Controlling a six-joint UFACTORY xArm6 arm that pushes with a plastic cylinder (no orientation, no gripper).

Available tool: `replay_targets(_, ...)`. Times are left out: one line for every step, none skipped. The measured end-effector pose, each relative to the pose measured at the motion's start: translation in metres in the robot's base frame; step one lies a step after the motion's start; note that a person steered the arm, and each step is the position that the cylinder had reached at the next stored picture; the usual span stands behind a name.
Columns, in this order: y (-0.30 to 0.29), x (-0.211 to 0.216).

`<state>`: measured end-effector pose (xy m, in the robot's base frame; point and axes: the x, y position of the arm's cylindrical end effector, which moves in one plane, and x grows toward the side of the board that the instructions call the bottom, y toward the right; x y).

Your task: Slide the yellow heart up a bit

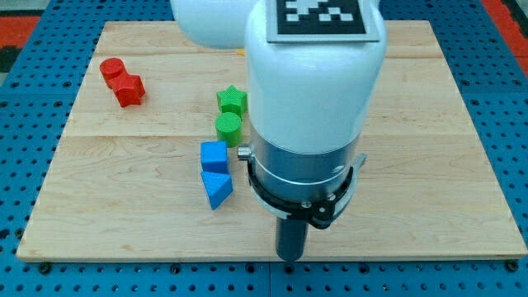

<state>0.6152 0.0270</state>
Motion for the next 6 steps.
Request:
replay_targets(0.0, 0.0)
replay_targets(0.0, 0.0)
replay_targets(0.0, -0.006)
replay_targets(0.0, -0.066)
replay_targets(0.013, -0.111)
replay_targets(0.015, -0.161)
